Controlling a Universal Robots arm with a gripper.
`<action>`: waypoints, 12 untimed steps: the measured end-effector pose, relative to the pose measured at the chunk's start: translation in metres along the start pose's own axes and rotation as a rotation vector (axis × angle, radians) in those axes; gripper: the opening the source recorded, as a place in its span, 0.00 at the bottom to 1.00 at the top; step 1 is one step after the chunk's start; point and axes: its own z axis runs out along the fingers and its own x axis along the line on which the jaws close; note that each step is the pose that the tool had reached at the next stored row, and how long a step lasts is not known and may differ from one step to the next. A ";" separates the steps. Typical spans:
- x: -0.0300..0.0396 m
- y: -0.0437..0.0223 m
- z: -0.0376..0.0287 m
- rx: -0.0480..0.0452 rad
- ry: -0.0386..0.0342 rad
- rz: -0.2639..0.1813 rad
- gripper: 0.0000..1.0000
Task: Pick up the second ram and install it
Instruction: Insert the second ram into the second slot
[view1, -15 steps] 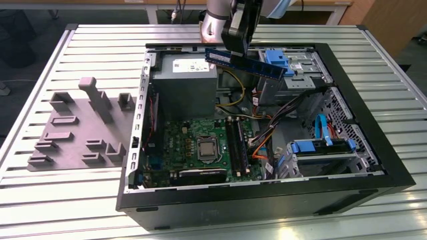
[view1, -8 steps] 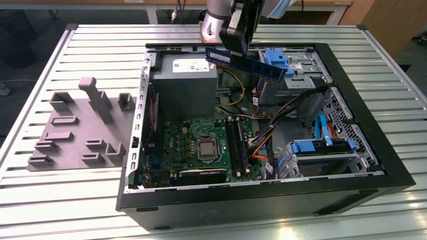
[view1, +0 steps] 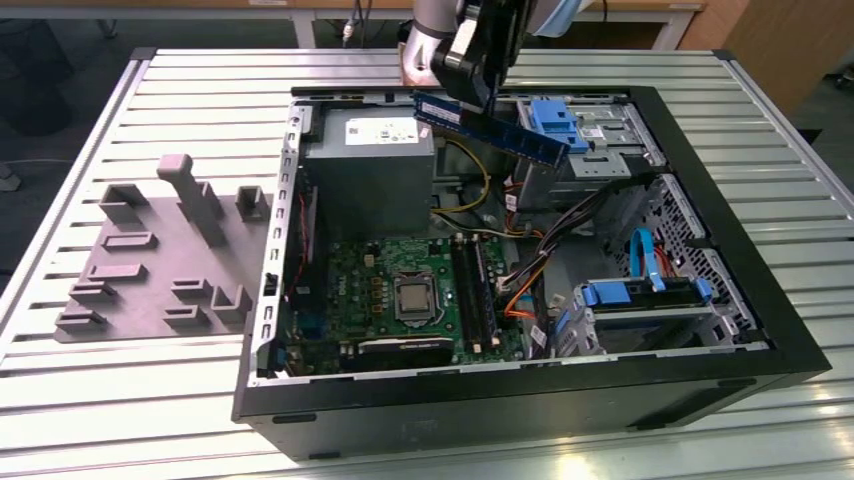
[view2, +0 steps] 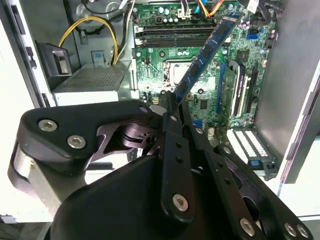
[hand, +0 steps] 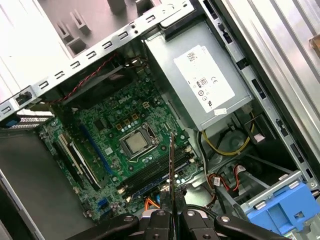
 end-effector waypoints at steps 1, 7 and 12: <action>0.0000 0.0000 0.0000 0.0001 0.0000 0.010 0.14; 0.0000 0.0000 0.0002 0.0006 0.0002 0.059 0.14; 0.0000 0.0000 0.0004 0.0010 0.0002 0.099 0.14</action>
